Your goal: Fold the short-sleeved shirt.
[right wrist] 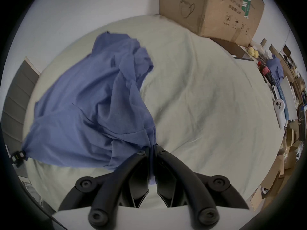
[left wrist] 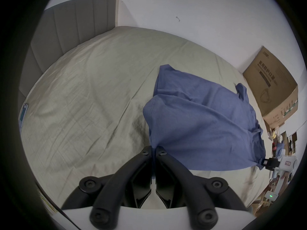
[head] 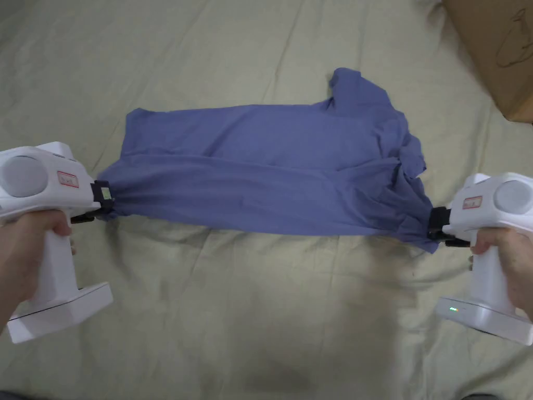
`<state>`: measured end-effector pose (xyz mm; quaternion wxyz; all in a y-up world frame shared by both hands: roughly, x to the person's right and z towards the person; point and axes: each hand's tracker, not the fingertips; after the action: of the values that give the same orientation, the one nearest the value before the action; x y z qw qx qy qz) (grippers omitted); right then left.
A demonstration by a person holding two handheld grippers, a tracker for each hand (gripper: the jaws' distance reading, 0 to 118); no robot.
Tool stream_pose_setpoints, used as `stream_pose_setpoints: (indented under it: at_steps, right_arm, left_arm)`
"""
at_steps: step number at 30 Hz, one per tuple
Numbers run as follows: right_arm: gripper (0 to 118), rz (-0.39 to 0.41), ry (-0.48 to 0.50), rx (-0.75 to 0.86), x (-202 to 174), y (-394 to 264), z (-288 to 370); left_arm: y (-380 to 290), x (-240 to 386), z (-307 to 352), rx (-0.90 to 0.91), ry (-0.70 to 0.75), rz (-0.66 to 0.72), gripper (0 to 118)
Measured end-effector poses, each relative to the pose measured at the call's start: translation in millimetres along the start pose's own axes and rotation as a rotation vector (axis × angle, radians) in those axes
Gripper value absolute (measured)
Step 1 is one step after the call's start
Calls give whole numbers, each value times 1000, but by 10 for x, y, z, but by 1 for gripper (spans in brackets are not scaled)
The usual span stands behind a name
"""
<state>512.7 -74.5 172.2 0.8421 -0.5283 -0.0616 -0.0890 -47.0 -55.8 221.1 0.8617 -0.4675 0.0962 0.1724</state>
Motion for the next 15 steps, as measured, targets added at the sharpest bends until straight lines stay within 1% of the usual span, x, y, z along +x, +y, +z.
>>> stream_pose_setpoints:
  at_steps: [3,8,12,15]
  right_arm:
    - [3,64,1,66,118,93,399]
    - [3,124,18,129,333,5,1016]
    - [3,171,38,126,465,-368,1234]
    - [3,188,25,93,474,-780,1175]
  left_arm:
    - [48,-33,180,29,-23,6,0]
    - [-1,-215,553,59,-53,12,0]
    - [-300,-498,760,45,-77,1,0]
    - [-687,-664,741,-10,-54,-14,0]
